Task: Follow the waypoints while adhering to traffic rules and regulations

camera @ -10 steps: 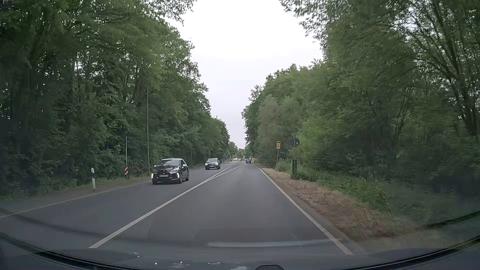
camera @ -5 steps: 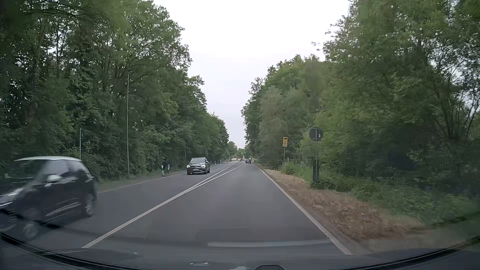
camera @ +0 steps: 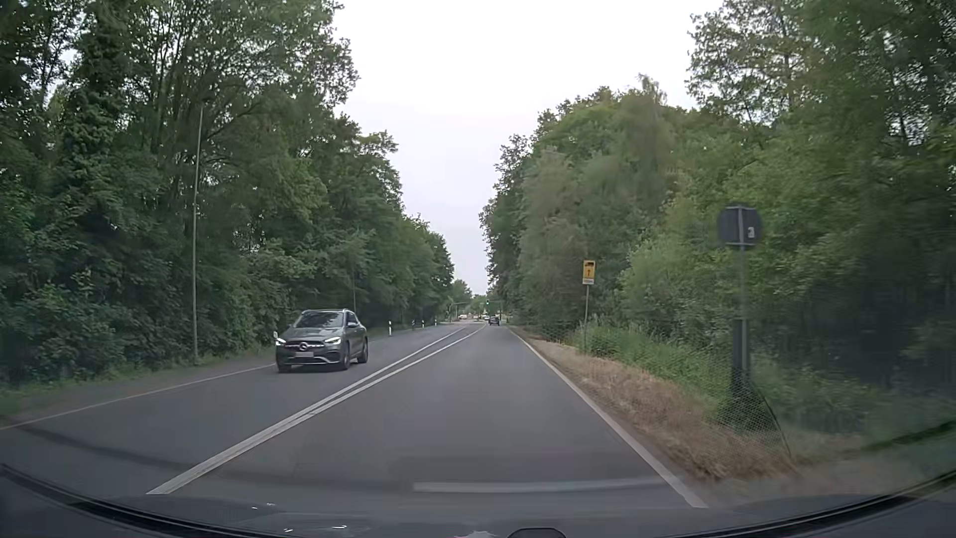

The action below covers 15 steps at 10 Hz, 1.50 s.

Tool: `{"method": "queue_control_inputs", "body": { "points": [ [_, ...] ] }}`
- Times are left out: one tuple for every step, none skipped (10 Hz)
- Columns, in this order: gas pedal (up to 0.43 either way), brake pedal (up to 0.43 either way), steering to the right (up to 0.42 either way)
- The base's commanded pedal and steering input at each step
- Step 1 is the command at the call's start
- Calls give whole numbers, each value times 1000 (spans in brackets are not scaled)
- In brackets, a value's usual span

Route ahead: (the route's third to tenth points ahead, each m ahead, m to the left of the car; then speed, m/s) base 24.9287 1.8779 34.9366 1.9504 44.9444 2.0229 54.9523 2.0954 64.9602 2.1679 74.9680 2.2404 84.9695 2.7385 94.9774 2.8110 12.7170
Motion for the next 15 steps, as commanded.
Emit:
{"method": "queue_control_inputs", "body": {
  "points": [
    [197, 0, -1],
    [197, 0, -1],
    [197, 0, -1],
    [197, 0, -1],
    [197, 0, -1],
    [197, 0, -1],
    [197, 0, -1],
    [197, 0, -1],
    [197, 0, -1],
    [197, 0, -1],
    [197, 0, -1],
    [197, 0, -1],
    [197, 0, -1],
    [197, 0, -1],
    [197, 0, -1]
  ]
}}
